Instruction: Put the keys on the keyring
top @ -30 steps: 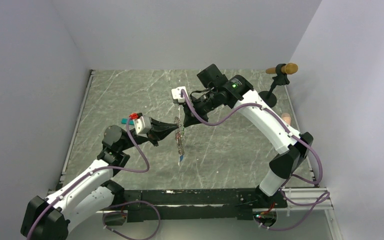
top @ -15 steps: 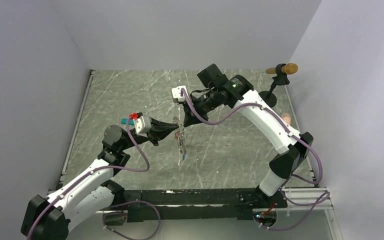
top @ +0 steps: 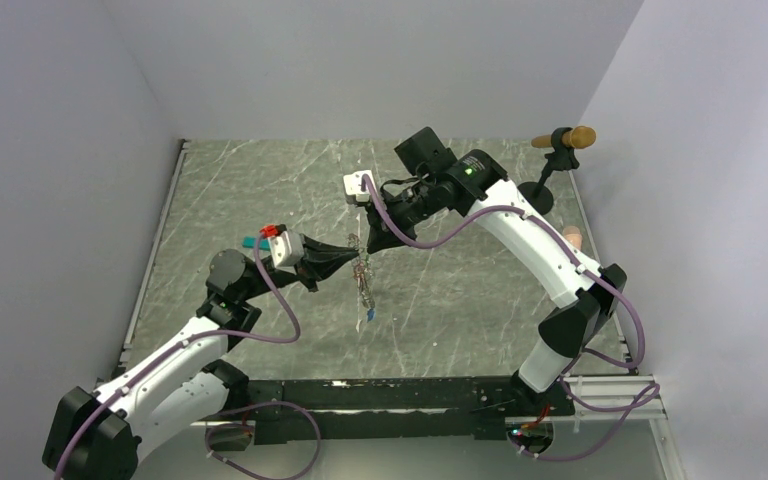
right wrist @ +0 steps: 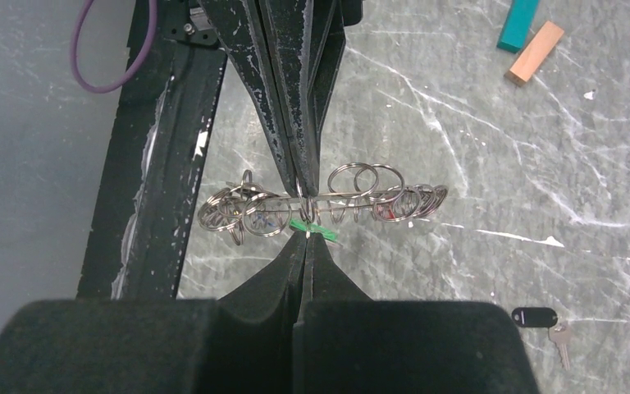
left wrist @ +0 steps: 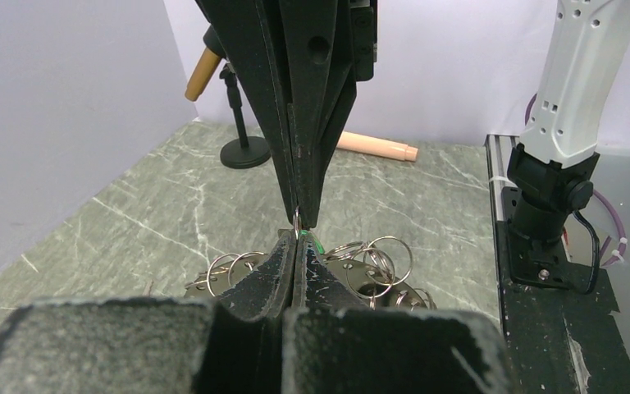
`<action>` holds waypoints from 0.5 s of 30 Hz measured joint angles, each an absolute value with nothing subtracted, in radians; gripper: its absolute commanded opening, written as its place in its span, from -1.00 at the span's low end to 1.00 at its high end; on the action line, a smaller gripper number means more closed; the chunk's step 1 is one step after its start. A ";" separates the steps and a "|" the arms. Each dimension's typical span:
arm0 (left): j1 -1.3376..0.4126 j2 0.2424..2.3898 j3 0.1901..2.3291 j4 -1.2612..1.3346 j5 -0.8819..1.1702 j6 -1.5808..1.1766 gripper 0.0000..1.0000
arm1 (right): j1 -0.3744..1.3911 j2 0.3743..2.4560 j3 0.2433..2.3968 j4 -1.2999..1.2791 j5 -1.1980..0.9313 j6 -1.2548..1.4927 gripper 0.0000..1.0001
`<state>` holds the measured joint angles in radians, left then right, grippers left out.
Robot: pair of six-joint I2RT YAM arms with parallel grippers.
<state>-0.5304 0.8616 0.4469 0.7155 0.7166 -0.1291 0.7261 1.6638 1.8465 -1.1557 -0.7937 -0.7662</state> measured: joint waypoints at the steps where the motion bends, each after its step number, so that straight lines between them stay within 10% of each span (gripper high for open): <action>1: -0.530 0.862 0.447 0.715 0.718 -0.130 -1.00 | 0.727 1.664 1.847 -1.153 -0.794 -0.765 -1.00; 15: -0.530 0.870 0.447 0.717 0.718 -0.143 -1.00 | 0.728 1.664 1.847 -1.147 -0.796 -0.758 -1.00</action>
<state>-0.5304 0.8700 0.4469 0.7166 0.7177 -0.1432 0.7280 1.6638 1.8465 -1.1465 -0.7956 -0.7582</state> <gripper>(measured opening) 0.012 0.009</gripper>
